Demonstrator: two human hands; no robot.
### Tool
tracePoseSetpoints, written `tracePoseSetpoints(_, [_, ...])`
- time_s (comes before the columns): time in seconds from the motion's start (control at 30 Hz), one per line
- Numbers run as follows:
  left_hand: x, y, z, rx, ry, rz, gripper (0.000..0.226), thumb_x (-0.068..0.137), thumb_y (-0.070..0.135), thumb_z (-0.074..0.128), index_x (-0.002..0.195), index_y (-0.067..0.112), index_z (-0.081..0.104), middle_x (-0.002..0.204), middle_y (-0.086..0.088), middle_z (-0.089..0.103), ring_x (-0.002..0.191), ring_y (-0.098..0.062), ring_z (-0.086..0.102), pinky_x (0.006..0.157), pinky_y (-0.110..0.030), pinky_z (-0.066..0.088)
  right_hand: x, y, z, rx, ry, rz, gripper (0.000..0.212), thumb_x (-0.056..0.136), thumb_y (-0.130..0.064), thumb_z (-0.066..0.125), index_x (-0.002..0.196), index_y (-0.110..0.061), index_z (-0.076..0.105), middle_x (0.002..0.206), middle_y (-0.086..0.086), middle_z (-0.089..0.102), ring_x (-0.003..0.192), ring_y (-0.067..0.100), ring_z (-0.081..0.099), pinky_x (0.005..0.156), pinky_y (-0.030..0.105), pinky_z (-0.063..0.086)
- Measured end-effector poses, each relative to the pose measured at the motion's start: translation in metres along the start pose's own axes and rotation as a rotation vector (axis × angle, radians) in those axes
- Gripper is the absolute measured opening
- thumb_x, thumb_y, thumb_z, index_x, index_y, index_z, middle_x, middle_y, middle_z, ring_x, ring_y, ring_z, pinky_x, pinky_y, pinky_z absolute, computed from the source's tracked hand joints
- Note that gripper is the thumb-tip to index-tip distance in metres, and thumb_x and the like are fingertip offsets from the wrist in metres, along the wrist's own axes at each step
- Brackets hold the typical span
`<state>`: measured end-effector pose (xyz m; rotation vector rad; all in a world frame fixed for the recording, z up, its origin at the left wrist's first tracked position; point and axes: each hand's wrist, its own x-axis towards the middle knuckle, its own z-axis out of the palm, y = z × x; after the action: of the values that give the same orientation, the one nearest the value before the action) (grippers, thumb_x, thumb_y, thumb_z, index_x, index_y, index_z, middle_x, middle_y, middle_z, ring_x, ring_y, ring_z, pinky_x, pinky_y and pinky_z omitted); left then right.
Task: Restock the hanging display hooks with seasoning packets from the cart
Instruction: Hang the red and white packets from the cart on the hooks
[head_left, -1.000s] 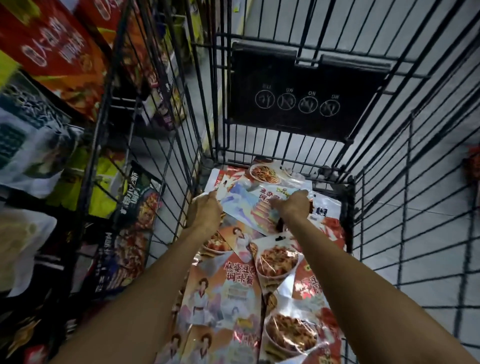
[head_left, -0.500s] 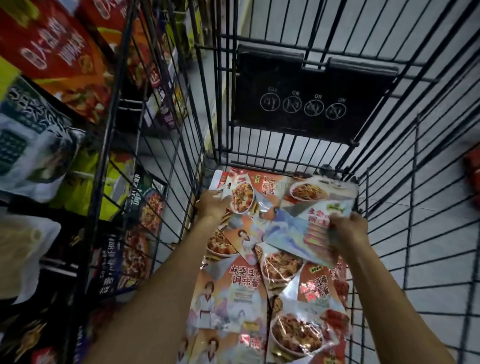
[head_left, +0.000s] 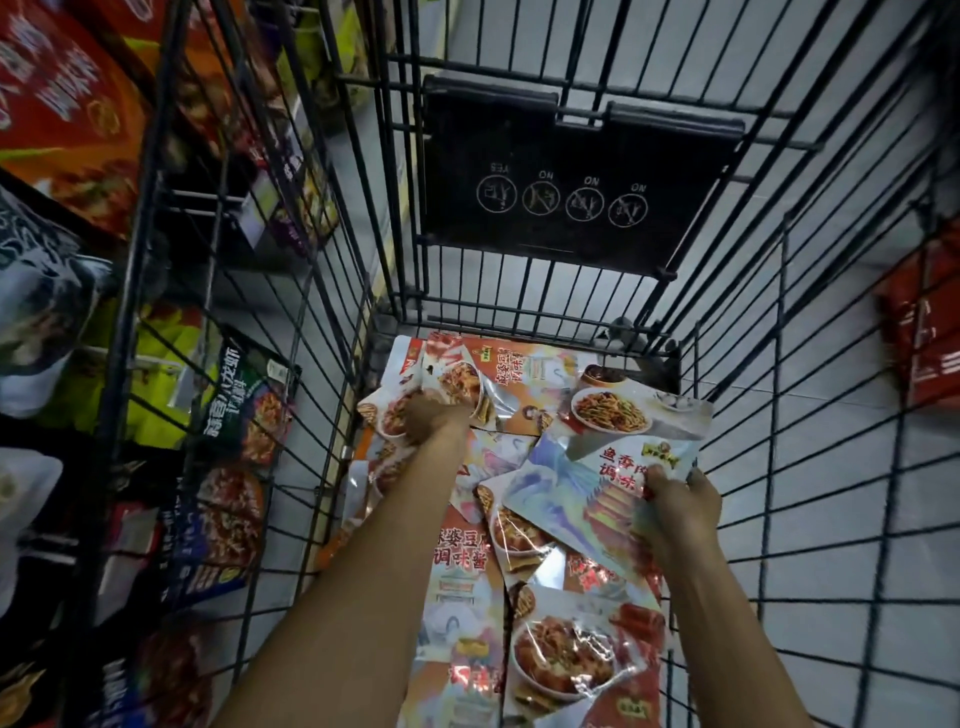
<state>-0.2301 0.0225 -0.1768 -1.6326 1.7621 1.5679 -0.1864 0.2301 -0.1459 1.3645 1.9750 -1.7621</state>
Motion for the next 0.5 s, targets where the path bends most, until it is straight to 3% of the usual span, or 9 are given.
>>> tracePoseSetpoints(0.03, [-0.001,0.0,0.002,-0.025,0.048,0.009,0.052,0.087,0.016,0.068,0.131,0.001,0.044,0.142,-0.016,0.045,0.128,-0.03,0.047,0.095,-0.032,0.044,-0.001,0.002,0.0,-0.001,0.002,0.0,0.009,0.094,-0.002,0.051,0.098,-0.007,0.057,0.088,0.013,0.066,0.07,0.025,0.063,0.063,0.031,0.05])
tracePoseSetpoints(0.1, [-0.009,0.001,0.001,-0.114,0.082,0.057,0.062,0.089,0.017,0.065,0.139,0.0,0.034,0.144,-0.019,0.042,0.131,-0.033,0.043,0.105,-0.039,0.041,-0.006,0.004,-0.002,-0.022,-0.007,-0.001,0.008,0.095,-0.004,0.051,0.099,-0.008,0.057,0.082,0.008,0.065,0.066,0.02,0.063,0.054,0.026,0.047])
tracePoseSetpoints(0.2, [-0.021,0.0,-0.013,-0.192,0.053,0.144,0.04,0.094,0.017,0.057,0.128,-0.001,0.044,0.131,-0.019,0.053,0.119,-0.035,0.053,0.1,-0.047,0.045,-0.017,0.005,-0.006,-0.052,-0.039,-0.021,0.012,0.096,-0.005,0.051,0.107,-0.004,0.057,0.089,0.013,0.066,0.071,0.024,0.064,0.057,0.028,0.05])
tracePoseSetpoints(0.3, [-0.039,0.001,-0.039,-0.139,-0.027,0.277,0.019,0.095,0.019,0.054,0.109,0.008,0.047,0.12,-0.016,0.058,0.11,-0.033,0.059,0.093,-0.047,0.049,-0.032,0.005,-0.014,-0.092,-0.076,-0.055,0.011,0.097,-0.007,0.052,0.106,-0.007,0.057,0.094,0.015,0.068,0.079,0.03,0.068,0.069,0.038,0.056])
tracePoseSetpoints(0.4, [-0.06,0.006,-0.073,-0.026,-0.082,0.464,0.01,0.095,0.014,0.054,0.103,0.009,0.054,0.108,-0.014,0.064,0.101,-0.03,0.063,0.085,-0.04,0.053,-0.049,0.003,-0.024,-0.151,-0.109,-0.125,0.008,0.097,-0.009,0.051,0.098,-0.013,0.058,0.095,0.015,0.069,0.078,0.027,0.068,0.071,0.041,0.057])
tracePoseSetpoints(0.5, [-0.079,0.012,-0.108,0.079,-0.143,0.596,0.011,0.094,0.012,0.056,0.101,0.005,0.06,0.093,-0.009,0.067,0.082,-0.022,0.064,0.071,-0.029,0.051,-0.067,0.0,-0.035,-0.16,-0.156,-0.137,0.008,0.096,-0.009,0.051,0.096,-0.012,0.059,0.098,0.018,0.069,0.087,0.034,0.068,0.08,0.055,0.056])
